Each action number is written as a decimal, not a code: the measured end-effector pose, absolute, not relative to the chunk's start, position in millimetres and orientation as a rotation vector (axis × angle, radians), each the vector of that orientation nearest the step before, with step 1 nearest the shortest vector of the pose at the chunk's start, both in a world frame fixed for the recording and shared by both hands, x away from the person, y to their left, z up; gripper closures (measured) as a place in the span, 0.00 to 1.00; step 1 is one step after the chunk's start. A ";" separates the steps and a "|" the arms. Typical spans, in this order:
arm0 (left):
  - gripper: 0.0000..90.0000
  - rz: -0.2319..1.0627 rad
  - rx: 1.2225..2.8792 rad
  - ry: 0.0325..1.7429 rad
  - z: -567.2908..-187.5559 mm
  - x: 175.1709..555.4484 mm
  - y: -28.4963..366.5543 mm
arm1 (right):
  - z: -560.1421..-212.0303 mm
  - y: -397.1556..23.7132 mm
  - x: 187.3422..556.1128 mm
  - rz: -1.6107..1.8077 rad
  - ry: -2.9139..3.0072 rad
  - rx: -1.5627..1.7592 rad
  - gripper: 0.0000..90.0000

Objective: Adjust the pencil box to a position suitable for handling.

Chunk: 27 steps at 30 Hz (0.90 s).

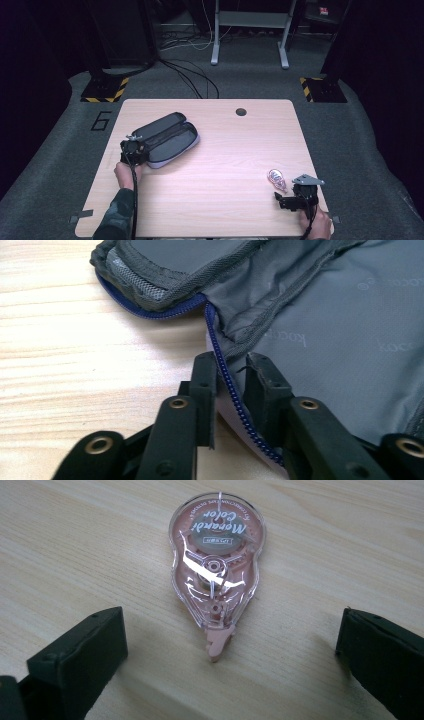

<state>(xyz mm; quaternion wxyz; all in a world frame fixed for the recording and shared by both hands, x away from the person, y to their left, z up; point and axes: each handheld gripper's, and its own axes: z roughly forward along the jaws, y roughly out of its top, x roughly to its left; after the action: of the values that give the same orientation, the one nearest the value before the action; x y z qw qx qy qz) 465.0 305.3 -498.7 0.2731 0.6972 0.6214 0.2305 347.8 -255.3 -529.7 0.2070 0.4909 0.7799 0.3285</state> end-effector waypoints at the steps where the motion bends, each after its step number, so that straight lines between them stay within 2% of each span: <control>1: 0.86 0.620 1.876 1.671 -498.6 464.6 305.4 | -529.7 -255.3 347.8 0.915 2.172 1.367 0.00; 2: 0.89 0.622 1.876 1.666 -498.9 464.3 305.3 | -529.7 -255.3 347.8 0.915 2.172 1.367 0.00; 7: 0.93 0.639 1.868 1.633 -500.9 464.2 302.2 | -529.7 -255.3 347.8 0.915 2.172 1.368 0.00; 27: 0.95 0.615 1.917 1.518 -503.1 461.6 283.1 | -529.7 -255.3 347.8 0.915 2.171 1.369 0.00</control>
<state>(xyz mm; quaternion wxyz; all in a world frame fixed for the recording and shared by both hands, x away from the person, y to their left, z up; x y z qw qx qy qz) 461.6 283.1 -503.1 0.3051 0.7242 0.5732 0.2322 347.8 -255.3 -529.7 0.2069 0.4915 0.7795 0.3285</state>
